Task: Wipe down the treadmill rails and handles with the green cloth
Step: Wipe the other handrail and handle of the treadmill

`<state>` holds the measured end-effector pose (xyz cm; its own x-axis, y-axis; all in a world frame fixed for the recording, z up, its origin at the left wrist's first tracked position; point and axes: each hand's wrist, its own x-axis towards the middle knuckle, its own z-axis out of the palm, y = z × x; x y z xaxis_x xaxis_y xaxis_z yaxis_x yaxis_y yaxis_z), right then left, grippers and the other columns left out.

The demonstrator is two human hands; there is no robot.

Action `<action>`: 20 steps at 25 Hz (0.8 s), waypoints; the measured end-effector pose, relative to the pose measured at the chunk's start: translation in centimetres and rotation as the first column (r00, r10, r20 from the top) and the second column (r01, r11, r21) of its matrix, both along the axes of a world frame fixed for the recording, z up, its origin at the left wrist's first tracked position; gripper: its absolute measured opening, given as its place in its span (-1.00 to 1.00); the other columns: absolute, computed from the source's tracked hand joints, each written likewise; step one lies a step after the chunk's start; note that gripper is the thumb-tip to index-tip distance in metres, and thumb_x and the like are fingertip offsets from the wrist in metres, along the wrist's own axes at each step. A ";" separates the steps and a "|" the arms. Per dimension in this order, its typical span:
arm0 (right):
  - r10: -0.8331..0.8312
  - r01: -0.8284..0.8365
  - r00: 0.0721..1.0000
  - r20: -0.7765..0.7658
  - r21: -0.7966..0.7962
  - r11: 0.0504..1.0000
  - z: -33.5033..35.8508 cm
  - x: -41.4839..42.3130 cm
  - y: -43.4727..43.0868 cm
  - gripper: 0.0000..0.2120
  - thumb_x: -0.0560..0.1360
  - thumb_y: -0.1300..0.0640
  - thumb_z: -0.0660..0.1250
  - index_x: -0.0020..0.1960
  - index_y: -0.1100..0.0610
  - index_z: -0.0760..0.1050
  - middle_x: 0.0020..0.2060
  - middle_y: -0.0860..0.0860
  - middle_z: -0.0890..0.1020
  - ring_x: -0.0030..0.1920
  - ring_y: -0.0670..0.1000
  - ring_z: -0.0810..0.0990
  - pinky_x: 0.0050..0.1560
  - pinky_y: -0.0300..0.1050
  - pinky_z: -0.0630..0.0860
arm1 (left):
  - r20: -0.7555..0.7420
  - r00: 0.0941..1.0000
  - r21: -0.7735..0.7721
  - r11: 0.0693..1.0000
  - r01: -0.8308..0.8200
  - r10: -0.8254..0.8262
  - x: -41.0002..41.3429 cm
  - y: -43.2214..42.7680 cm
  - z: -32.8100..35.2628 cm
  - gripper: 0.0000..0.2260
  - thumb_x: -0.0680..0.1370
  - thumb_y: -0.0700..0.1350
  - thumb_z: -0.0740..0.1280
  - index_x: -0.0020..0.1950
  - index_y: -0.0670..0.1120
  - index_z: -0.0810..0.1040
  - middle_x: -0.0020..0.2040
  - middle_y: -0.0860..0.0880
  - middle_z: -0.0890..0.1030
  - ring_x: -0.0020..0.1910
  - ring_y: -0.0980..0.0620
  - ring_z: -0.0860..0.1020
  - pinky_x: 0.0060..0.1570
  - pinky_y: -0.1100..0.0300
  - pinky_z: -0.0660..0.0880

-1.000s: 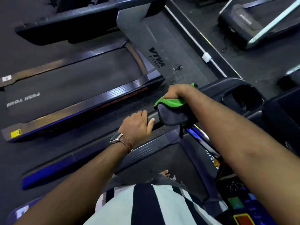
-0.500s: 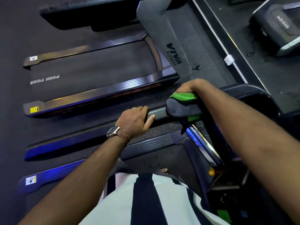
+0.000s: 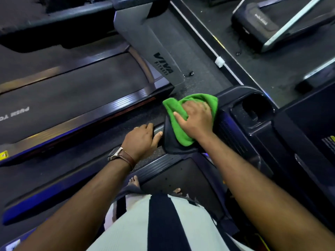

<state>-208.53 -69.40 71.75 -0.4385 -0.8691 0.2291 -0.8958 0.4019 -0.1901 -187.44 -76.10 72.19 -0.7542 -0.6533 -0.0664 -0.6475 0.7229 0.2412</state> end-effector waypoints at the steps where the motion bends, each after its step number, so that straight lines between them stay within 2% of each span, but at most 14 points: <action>1: -0.131 0.131 0.991 0.004 -0.052 0.990 -0.4 -1.2 0.5 -0.57 0.45 -0.27 0.22 0.05 0.03 0.61 0.04 -0.01 0.63 0.11 0.14 0.56 0.26 0.20 0.38 | 0.000 0.999 0.019 0.999 0.032 -0.032 -1.4 -0.1 0.3 -0.64 0.61 0.18 0.04 0.00 -0.10 0.39 -0.06 -0.16 0.55 -0.11 -0.22 0.55 -0.27 0.03 0.39; 3: -0.381 0.387 0.920 0.093 -0.058 0.920 -0.6 -3.2 -0.4 -0.60 0.43 -0.21 0.25 0.06 0.04 0.61 0.09 0.02 0.62 0.20 0.16 0.52 0.34 0.27 0.30 | -0.029 0.994 0.072 0.992 0.103 -0.101 -4.8 -0.2 1.0 -0.65 0.62 0.14 0.04 0.03 -0.13 0.40 -0.01 -0.19 0.55 -0.06 -0.24 0.55 -0.17 -0.02 0.45; 5: -0.440 0.446 0.891 0.107 -0.042 0.894 -0.4 -2.9 -1.1 -0.63 0.39 -0.16 0.28 0.03 0.08 0.62 0.06 0.06 0.63 0.21 0.19 0.52 0.35 0.26 0.29 | -0.083 0.992 0.128 0.986 0.109 -0.099 -7.1 -0.5 1.1 -0.64 0.63 0.12 0.05 0.05 -0.15 0.42 0.01 -0.23 0.54 -0.04 -0.28 0.54 -0.11 -0.07 0.44; 6: -0.329 0.335 0.941 0.084 -0.065 0.940 -0.6 -2.2 -1.1 -0.64 0.39 -0.14 0.29 -0.01 0.10 0.62 0.01 0.09 0.64 0.15 0.20 0.54 0.32 0.23 0.33 | -0.104 0.991 0.137 0.985 0.101 -0.087 -7.5 -0.8 0.8 -0.63 0.63 0.13 0.05 0.06 -0.15 0.43 0.01 -0.23 0.53 -0.04 -0.29 0.54 -0.12 -0.08 0.44; 7: -0.136 0.143 0.987 0.081 -0.093 0.985 -1.1 -1.4 -0.4 -0.65 0.41 -0.13 0.29 -0.03 0.13 0.62 -0.04 0.10 0.64 0.09 0.21 0.56 0.29 0.17 0.36 | -0.113 0.990 0.135 0.986 0.097 -0.082 -7.5 -1.0 0.5 -0.61 0.62 0.15 0.05 0.06 -0.14 0.44 0.01 -0.22 0.52 -0.05 -0.30 0.54 -0.14 -0.07 0.46; 9: 0.165 -0.138 0.970 0.176 -0.156 0.978 -1.6 -2.7 2.0 -0.61 0.46 -0.11 0.30 0.06 0.17 0.63 0.01 0.09 0.65 0.11 0.17 0.58 0.32 0.06 0.32 | -0.134 0.986 0.088 0.990 0.115 -0.102 -6.8 -0.9 0.0 -0.57 0.59 0.22 0.06 0.03 -0.12 0.45 -0.01 -0.18 0.51 -0.09 -0.27 0.54 -0.22 -0.03 0.45; 10: 0.198 -0.167 0.955 0.221 -0.152 0.974 -1.3 -4.6 3.2 -0.56 0.48 -0.13 0.29 0.14 0.18 0.61 0.09 0.08 0.65 0.17 0.14 0.57 0.37 0.05 0.29 | -0.149 0.983 0.067 0.990 0.121 -0.110 -6.4 -0.7 0.0 -0.56 0.59 0.25 0.05 0.02 -0.10 0.45 -0.03 -0.16 0.51 -0.12 -0.25 0.54 -0.26 -0.01 0.44; 11: 0.122 -0.097 0.969 0.216 -0.123 0.988 -1.0 -6.4 4.0 -0.53 0.49 -0.16 0.28 0.20 0.17 0.59 0.15 0.07 0.63 0.23 0.12 0.55 0.41 0.08 0.26 | -0.159 0.981 0.062 0.991 0.122 -0.111 -6.2 -0.6 0.1 -0.56 0.59 0.25 0.04 0.02 -0.09 0.45 -0.06 -0.15 0.51 -0.13 -0.24 0.54 -0.28 0.02 0.42; 13: -0.198 0.207 0.972 0.125 -0.063 0.976 -0.6 -8.2 4.2 -0.54 0.48 -0.17 0.25 0.22 0.10 0.57 0.21 0.05 0.59 0.26 0.13 0.52 0.39 0.21 0.26 | -0.169 0.981 0.081 0.990 0.113 -0.098 -6.2 -0.6 0.3 -0.60 0.61 0.19 0.03 0.06 -0.09 0.47 -0.06 -0.13 0.52 -0.13 -0.21 0.54 -0.28 0.04 0.40; 15: -0.475 0.479 0.876 0.079 -0.046 0.876 -0.5 -5.6 1.7 -0.60 0.44 -0.12 0.30 0.16 0.08 0.58 0.17 0.06 0.59 0.22 0.17 0.51 0.36 0.26 0.26 | -0.168 0.982 0.076 0.992 0.106 -0.092 -6.3 -0.8 0.2 -0.67 0.62 0.10 0.07 0.09 -0.10 0.47 -0.04 -0.14 0.53 -0.12 -0.20 0.54 -0.27 0.04 0.41; 16: -0.499 0.506 0.859 0.117 -0.046 0.861 -0.3 -3.3 0.2 -0.63 0.41 -0.10 0.33 0.11 0.08 0.59 0.12 0.08 0.60 0.20 0.19 0.51 0.36 0.25 0.26 | -0.168 0.982 0.072 0.992 0.100 -0.087 -6.3 -0.8 0.1 -0.70 0.62 0.07 0.09 0.08 -0.10 0.47 -0.04 -0.15 0.53 -0.11 -0.21 0.55 -0.28 0.04 0.41; 17: -0.400 0.411 0.904 0.150 -0.056 0.910 -0.1 -1.2 -0.6 -0.67 0.39 -0.09 0.34 0.05 0.09 0.61 0.05 0.09 0.62 0.15 0.19 0.52 0.34 0.22 0.28 | -0.170 0.982 0.071 0.993 0.095 -0.082 -6.2 -0.9 0.0 -0.73 0.61 0.05 0.11 0.07 -0.11 0.47 -0.04 -0.16 0.53 -0.11 -0.23 0.55 -0.29 0.04 0.39; 18: -0.200 0.217 0.963 0.179 -0.084 0.972 -0.4 0.2 -0.4 -0.70 0.39 -0.08 0.35 -0.01 0.10 0.61 -0.01 0.08 0.64 0.09 0.18 0.55 0.30 0.18 0.33 | -0.173 0.982 0.076 0.992 0.096 -0.082 -6.2 -0.9 0.0 -0.74 0.60 0.04 0.13 0.05 -0.12 0.47 -0.04 -0.17 0.53 -0.10 -0.25 0.54 -0.30 0.04 0.37; 20: 0.133 -0.103 0.961 0.245 -0.129 0.986 0.3 -0.6 2.1 -0.72 0.43 -0.07 0.37 -0.05 0.14 0.62 -0.07 0.06 0.66 0.01 0.15 0.59 0.19 0.06 0.44 | -0.178 0.979 0.082 0.990 0.118 -0.102 -6.1 -0.9 -0.1 -0.75 0.59 0.03 0.16 0.06 -0.13 0.46 -0.03 -0.19 0.53 -0.10 -0.27 0.54 -0.29 0.02 0.40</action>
